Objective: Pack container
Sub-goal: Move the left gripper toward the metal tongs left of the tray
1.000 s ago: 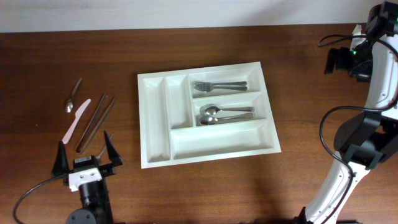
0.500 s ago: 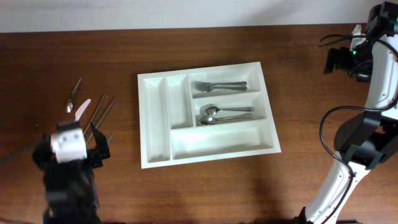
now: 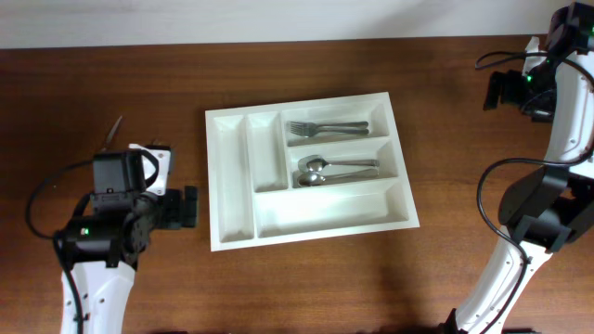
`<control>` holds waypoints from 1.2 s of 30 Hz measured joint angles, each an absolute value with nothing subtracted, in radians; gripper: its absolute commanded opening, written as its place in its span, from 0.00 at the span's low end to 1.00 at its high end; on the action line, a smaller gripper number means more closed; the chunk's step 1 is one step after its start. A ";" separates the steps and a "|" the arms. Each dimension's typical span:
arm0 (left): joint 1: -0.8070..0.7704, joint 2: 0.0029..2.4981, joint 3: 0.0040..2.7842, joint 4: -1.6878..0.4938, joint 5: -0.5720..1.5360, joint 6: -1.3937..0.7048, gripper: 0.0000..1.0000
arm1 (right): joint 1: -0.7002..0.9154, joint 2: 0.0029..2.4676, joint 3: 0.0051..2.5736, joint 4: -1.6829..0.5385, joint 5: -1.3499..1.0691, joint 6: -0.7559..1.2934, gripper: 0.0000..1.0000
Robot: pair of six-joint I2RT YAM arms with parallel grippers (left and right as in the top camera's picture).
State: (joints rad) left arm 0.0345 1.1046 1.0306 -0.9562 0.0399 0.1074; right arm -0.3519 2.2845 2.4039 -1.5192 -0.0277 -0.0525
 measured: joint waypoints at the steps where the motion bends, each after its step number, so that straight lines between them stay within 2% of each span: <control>1: 0.035 1.110 1.031 -0.958 0.063 0.107 0.99 | -0.352 2.284 2.404 -1.519 -0.028 -0.052 0.99; 11: 0.052 1.113 1.123 -0.962 0.120 -0.039 0.99 | -0.352 2.284 2.404 -1.519 -0.028 -0.052 0.99; 23: 0.334 1.239 1.352 -1.101 0.091 -0.126 0.99 | -0.352 2.284 2.404 -1.519 -0.028 -0.052 0.99; 30: 0.387 1.375 1.353 -1.202 0.102 -0.130 1.00 | -0.352 2.284 2.404 -1.519 -0.028 -0.052 0.99; 32: 0.387 1.392 1.353 -1.206 0.125 -0.133 0.93 | -0.352 2.284 2.404 -1.519 -0.028 -0.052 0.99; 36: 0.387 1.399 1.353 -1.188 0.173 -0.136 0.92 | -0.352 2.284 2.404 -1.519 -0.028 -0.052 0.99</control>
